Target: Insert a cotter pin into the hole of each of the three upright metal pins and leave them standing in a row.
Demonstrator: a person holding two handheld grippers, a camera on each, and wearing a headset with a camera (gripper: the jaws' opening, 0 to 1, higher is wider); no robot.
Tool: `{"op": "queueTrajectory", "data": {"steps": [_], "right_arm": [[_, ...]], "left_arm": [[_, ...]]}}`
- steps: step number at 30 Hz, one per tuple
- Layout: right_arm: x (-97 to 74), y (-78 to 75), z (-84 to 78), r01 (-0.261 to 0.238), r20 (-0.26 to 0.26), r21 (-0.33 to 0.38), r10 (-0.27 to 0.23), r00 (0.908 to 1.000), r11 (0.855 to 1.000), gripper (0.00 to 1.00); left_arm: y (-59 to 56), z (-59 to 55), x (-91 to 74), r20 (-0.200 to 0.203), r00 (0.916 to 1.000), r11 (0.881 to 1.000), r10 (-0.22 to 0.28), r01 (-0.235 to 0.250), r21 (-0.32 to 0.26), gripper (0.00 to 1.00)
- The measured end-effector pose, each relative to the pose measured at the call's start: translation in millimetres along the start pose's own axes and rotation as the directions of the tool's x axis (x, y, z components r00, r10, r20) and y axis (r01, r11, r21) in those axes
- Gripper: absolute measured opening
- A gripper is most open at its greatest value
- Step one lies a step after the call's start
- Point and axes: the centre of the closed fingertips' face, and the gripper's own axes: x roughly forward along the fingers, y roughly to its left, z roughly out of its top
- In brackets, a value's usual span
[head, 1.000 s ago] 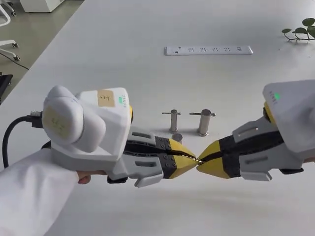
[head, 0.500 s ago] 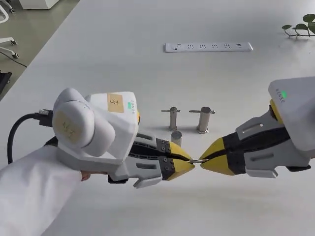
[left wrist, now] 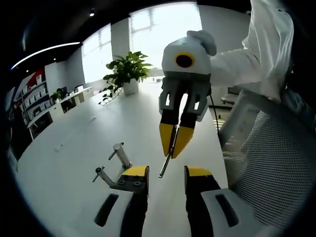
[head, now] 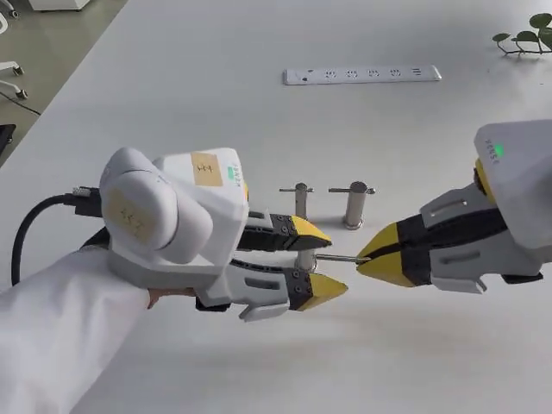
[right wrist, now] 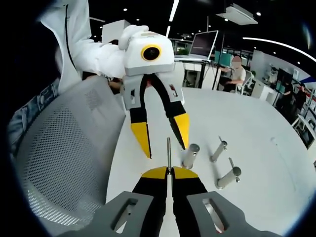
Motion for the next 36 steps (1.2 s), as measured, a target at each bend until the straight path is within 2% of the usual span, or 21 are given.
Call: {"op": "queueTrajectory", "data": {"steps": [3, 7, 10, 14, 18, 23, 25, 28, 36], "right_arm": [[2.0, -10.7, -4.7, 0.024, -0.016, 0.027, -0.023, 0.9996, 0.999, 0.00], [4.4, -18.9, -10.2, 0.051, -0.046, 0.041, -0.049, 0.9977, 0.998, 0.00], [6.5, -26.7, -19.1, 0.068, -0.073, 0.049, -0.064, 0.9953, 0.997, 0.00], [9.6, -32.5, -25.6, 0.064, -0.096, 0.057, -0.059, 0.9937, 0.996, 0.00], [13.1, -32.0, -26.7, 0.058, -0.112, 0.051, -0.052, 0.9924, 0.997, 0.00], [17.3, -32.7, -25.8, 0.041, -0.117, 0.042, -0.035, 0.9925, 0.998, 0.00], [19.4, -32.0, -23.8, 0.034, -0.119, 0.035, -0.029, 0.9924, 0.999, 0.00], [20.3, -32.7, -24.1, 0.024, -0.122, 0.029, -0.020, 0.9923, 0.999, 0.00], [26.9, -30.3, -19.9, 0.007, -0.124, 0.014, -0.005, 0.9922, 1.000, 0.00]], "left_arm": [[17.2, -3.7, -1.6, 0.000, 0.9970, 0.997, 0.077, -0.077, -0.014, 0.31], [32.4, -16.3, -0.4, -0.022, 0.9903, 0.990, 0.137, -0.138, -0.026, 0.32], [33.7, -24.6, 2.3, -0.035, 0.9905, 0.990, 0.133, -0.135, -0.052, 0.32], [35.4, -36.8, 7.4, -0.057, 0.9891, 0.987, 0.136, -0.140, -0.073, 0.31], [36.9, -47.0, 12.6, -0.071, 0.9890, 0.983, 0.130, -0.138, -0.120, 0.29], [35.3, -52.7, 19.5, -0.072, 0.9919, 0.983, 0.105, -0.114, -0.144, 0.21], [35.2, -54.0, 20.5, -0.074, 0.9928, 0.982, 0.094, -0.105, -0.155, 0.12], [36.6, -51.9, 21.7, -0.058, 0.9945, 0.981, 0.088, -0.096, -0.168, 0.12], [37.4, -52.9, 22.4, -0.053, 0.9957, 0.982, 0.076, -0.084, -0.171, 0.11]]}}
